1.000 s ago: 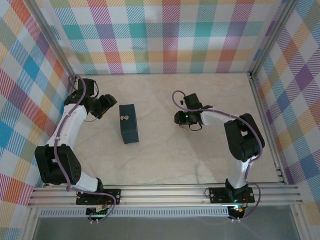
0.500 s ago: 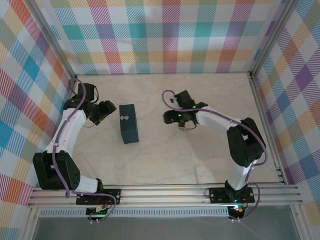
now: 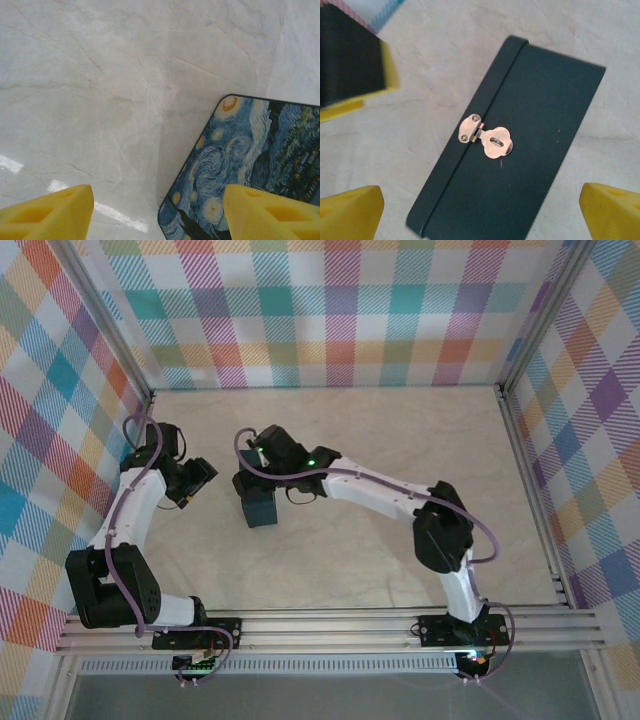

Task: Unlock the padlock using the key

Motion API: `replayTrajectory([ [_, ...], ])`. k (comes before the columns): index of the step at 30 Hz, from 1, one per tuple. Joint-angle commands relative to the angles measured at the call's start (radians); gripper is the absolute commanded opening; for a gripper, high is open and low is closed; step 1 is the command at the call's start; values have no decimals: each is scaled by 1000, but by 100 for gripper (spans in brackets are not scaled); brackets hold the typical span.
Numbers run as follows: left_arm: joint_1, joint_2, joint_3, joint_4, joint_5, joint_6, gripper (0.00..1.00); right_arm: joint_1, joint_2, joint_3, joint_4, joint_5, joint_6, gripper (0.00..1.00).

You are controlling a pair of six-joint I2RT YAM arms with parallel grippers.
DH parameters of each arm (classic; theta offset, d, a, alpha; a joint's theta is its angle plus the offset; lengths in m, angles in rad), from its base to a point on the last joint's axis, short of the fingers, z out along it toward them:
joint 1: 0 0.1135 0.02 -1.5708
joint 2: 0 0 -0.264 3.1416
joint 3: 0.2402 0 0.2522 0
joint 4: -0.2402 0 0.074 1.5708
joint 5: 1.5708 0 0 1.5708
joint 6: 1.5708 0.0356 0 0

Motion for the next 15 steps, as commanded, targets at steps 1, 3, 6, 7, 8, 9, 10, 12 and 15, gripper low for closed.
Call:
replayTrajectory([
  [1,25,-34,-14,15,-9,-15,69,20,59,71,-105,88,36,100],
  [3,33,-37,-15,14,-4,-11,69,24,78,90,-109,108,51,100],
  [6,36,-37,-17,23,8,-12,69,33,105,118,-123,131,62,100],
  [7,38,-37,-19,26,13,-14,69,33,113,125,-126,131,67,100],
  [8,37,-36,-19,29,17,-15,69,36,120,130,-127,131,72,100],
  [9,37,-35,-21,31,18,-17,69,38,126,134,-130,132,77,100],
  [10,37,-34,-21,34,21,-17,69,39,134,137,-131,132,84,100],
  [12,38,-33,-22,37,25,-17,69,40,144,138,-135,131,101,100],
  [15,37,-34,-22,37,30,-17,69,39,152,133,-138,132,119,100],
])
